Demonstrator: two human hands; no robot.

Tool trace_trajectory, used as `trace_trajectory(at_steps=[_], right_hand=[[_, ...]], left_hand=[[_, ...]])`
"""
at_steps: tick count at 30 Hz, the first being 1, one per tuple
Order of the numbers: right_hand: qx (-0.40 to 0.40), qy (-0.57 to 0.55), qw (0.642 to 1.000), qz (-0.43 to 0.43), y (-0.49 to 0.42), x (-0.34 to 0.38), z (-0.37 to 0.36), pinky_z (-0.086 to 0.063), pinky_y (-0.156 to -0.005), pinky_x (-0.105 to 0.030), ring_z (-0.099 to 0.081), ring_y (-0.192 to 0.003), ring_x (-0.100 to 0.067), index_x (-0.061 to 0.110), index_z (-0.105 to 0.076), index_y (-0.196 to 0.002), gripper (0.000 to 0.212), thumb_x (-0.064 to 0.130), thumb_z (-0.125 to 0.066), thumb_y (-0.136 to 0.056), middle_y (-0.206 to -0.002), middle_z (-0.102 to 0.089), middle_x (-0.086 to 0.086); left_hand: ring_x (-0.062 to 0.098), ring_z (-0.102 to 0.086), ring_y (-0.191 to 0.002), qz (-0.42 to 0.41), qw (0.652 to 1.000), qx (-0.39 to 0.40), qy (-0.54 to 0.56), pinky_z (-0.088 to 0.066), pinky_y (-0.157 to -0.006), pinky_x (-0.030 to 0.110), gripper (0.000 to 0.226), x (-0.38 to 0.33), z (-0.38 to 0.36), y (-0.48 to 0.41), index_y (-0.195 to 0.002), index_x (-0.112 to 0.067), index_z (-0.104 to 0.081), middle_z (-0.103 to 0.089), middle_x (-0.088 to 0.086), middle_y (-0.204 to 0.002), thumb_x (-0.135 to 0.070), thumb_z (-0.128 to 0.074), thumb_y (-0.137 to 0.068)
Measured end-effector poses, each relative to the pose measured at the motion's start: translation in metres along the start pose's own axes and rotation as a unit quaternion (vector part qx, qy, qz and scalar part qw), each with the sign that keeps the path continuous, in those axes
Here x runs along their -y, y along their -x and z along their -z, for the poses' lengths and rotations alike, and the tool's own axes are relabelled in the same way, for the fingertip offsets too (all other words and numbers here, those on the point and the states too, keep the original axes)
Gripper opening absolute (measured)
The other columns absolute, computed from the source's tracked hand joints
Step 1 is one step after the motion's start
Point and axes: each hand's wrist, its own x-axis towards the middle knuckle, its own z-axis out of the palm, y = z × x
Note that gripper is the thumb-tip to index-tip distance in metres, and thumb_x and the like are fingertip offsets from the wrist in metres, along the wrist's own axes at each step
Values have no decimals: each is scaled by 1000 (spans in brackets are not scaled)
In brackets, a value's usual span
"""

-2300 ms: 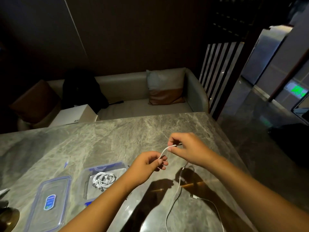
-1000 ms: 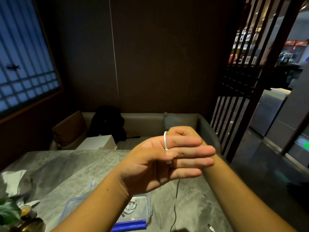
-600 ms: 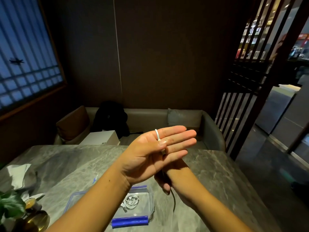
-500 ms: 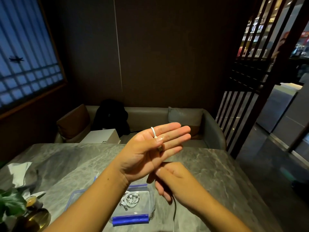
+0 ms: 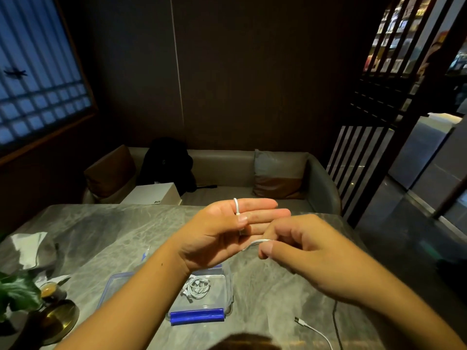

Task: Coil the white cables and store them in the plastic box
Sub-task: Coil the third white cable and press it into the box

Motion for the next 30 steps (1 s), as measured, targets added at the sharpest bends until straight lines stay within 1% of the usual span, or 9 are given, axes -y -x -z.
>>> trace_trajectory(at_steps=[2, 4, 7, 10, 14, 17, 24, 27, 30], right_hand=[[59, 6, 998, -10, -2, 5, 15, -42, -59, -40, -49, -57, -10, 15, -69, -76, 20, 27, -66, -93, -61, -58, 0], [100, 23, 995, -19, -6, 6, 29, -41, -59, -40, -50, -61, -13, 15, -72, -81, 16, 26, -67, -93, -67, -64, -5], [108, 66, 992, -25, -11, 7, 47, -36, -55, -27, -47, -56, -6, 14, -72, -78, 16, 19, -67, -91, -63, -61, 2], [136, 55, 989, -16, -15, 14, 62, -37, -53, -21, -48, -55, -7, 19, -69, -72, 21, 12, -67, -91, -62, -60, 3], [120, 7, 993, 0, -25, 15, 84, -42, -57, -23, -49, -59, -9, 18, -68, -75, 23, 6, -62, -94, -64, -61, 7], [107, -11, 994, 22, -34, 11, 85, -41, -58, -25, -48, -60, -13, 12, -69, -77, 17, 11, -63, -93, -65, -59, 2], [82, -96, 990, 66, -54, -2, 76, -39, -55, -21, -44, -60, -15, -3, -67, -84, 13, 7, -62, -91, -67, -57, -3], [69, -136, 986, 60, -68, -13, 66, -41, -55, -21, -46, -61, -14, -1, -66, -83, 12, 7, -63, -92, -67, -58, -2], [61, -226, 971, 44, -80, -31, 50, -41, -55, -21, -47, -59, -11, 4, -68, -79, 10, 9, -65, -87, -66, -56, -6]], left_hand=[[34, -57, -122, 16, 999, -10, -46, -46, -105, 41, 42, 3, -2, -2, -139, 4, -46, -56, 25, -135, 1, -39, -97], [34, -56, -120, 37, 996, -4, -79, -44, -107, 42, 43, 7, -3, -5, -139, 3, -47, -56, 26, -133, -2, -42, -97], [32, -57, -118, 60, 994, 21, -93, -39, -109, 43, 44, 9, -5, -5, -139, 3, -46, -56, 25, -131, -4, -43, -96], [43, -46, -131, 63, 987, 89, -116, -28, -114, 51, 47, 9, -9, -5, -143, 5, -38, -47, 31, -140, 1, -34, -97], [42, -44, -133, 87, 984, 125, -94, -32, -113, 45, 52, 11, -15, -9, -145, 5, -34, -44, 30, -144, -6, -41, -95], [39, -46, -132, 81, 985, 129, -83, -34, -112, 43, 50, 12, -16, -12, -144, 4, -37, -45, 28, -144, -7, -41, -96], [43, -42, -134, 85, 981, 148, -89, -33, -112, 47, 49, 14, -18, -16, -144, 7, -33, -40, 32, -146, -7, -37, -97], [42, -44, -132, 85, 981, 157, -71, -34, -112, 46, 48, 12, -20, -17, -144, 6, -34, -43, 29, -144, -6, -34, -97], [39, -50, -127, 76, 984, 154, -53, -37, -110, 46, 47, 12, -21, -17, -142, 6, -38, -48, 27, -140, -4, -33, -96]])
